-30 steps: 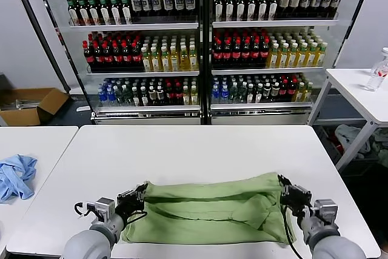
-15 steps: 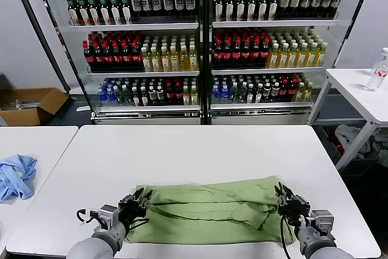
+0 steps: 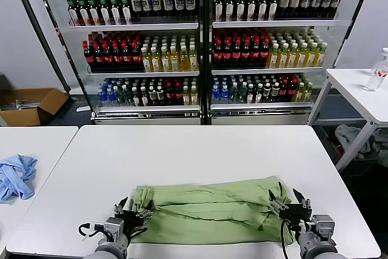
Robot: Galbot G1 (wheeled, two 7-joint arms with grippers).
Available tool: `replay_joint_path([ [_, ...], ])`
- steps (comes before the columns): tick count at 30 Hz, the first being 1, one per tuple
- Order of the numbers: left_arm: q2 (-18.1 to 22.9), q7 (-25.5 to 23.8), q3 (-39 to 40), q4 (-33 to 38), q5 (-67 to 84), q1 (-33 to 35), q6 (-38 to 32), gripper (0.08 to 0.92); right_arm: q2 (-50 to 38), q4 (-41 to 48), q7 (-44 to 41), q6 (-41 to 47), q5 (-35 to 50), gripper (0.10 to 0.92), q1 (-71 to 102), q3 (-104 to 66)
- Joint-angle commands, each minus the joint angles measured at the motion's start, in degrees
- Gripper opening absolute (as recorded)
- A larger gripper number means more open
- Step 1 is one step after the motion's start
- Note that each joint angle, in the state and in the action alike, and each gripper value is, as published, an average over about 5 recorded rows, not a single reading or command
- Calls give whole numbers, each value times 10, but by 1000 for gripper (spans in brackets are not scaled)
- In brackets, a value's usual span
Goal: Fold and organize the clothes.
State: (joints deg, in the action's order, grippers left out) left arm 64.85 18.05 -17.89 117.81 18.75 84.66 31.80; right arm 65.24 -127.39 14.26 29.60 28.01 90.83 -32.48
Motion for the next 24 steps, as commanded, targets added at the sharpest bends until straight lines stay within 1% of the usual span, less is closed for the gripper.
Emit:
replay_joint_path([
  [1,23,9,-2,9,-9,25,8,815,1,-2,0,0,-3,820,2,-1],
  [5,21,-2,-6,16,13,28,-4,742,0,-4,0,-1,-2,822,3,-3],
  [13,15,-12,-23,10,67,23,-11,491,-1,-9,0,-4,-1,822,6,-7],
  [15,9,-15,-34,6,75,20,-13,439,-3,-10,0,-4,1,823,6,-8],
  [19,-11,-22,-67,-4,86,10,-19,318,-6,-11,0,-6,4,823,5,-11],
  [24,-56,-35,-136,-25,97,-11,-25,180,-12,-11,1,-9,10,823,2,-13],
])
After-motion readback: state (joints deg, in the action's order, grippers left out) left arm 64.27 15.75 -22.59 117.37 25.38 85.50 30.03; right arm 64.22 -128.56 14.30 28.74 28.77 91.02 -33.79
